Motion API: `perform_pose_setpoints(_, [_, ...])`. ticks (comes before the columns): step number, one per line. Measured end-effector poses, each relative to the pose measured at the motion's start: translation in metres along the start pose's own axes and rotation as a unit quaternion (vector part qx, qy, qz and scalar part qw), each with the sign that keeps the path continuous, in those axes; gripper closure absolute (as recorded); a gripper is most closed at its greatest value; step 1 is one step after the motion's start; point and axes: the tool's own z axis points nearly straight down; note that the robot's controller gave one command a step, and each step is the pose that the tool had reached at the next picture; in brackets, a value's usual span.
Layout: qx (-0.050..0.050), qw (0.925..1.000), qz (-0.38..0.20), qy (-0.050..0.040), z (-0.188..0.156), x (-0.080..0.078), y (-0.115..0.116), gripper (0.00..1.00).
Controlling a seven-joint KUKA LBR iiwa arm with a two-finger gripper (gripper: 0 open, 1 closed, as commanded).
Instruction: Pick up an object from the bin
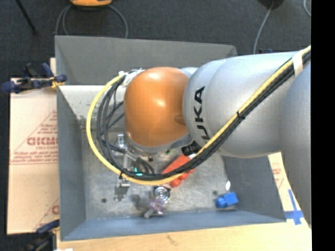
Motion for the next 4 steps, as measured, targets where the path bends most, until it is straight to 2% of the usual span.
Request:
perform_pose_setpoints(1, [0.002, 0.9964, -0.085, 0.0002, 0.085, 0.020, -0.061, 0.00])
perform_pose_setpoints(2, [-0.002, 0.9921, -0.125, -0.0094, 0.143, 0.000, -0.110, 0.00])
perform_pose_setpoints(3, [-0.002, 0.9920, -0.126, -0.0104, 0.141, -0.001, -0.108, 1.00])
perform_pose_setpoints(4, [0.001, 0.9902, -0.139, -0.0085, 0.016, -0.010, -0.124, 1.00])
